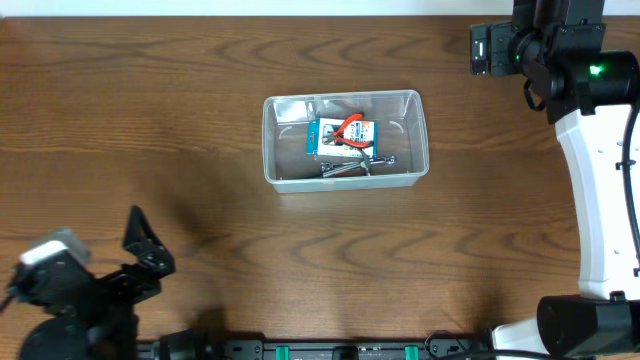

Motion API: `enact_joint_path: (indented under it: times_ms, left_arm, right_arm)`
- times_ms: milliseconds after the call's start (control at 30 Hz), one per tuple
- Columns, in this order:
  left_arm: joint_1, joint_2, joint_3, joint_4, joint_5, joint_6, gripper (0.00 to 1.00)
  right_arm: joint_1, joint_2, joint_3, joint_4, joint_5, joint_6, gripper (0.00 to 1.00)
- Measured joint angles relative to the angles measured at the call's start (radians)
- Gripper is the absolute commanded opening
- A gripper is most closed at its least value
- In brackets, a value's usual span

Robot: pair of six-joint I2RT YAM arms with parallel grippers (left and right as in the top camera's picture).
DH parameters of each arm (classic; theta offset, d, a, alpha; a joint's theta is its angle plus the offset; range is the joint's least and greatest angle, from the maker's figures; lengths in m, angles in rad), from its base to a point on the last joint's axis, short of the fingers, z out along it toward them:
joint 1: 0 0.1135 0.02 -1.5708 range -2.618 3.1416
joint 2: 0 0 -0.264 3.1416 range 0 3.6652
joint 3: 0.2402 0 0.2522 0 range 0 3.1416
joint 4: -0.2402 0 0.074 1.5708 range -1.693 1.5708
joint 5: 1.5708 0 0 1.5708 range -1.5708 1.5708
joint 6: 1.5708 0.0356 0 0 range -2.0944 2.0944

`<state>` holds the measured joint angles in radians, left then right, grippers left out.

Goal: Pack container

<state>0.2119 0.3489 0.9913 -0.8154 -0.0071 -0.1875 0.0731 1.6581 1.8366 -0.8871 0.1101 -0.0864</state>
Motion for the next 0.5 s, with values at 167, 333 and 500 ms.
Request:
enact_joint_path:
  times_ms: [167,333,500]
  left_arm:
    - [-0.036,-0.109,-0.272,0.198,0.000,0.000,0.98]
    - [-0.092,-0.167,-0.484,0.364,0.000,0.000,0.98]
    - [-0.129,-0.196,-0.617,0.456,0.000,0.000,0.98]
  right_arm:
    - [0.000,0.000,0.000,0.000,0.000,0.000,0.99]
    - [0.000,0.000,0.000,0.000,0.000,0.000,0.99]
    - [0.000,0.000,0.000,0.000,0.000,0.000,0.99]
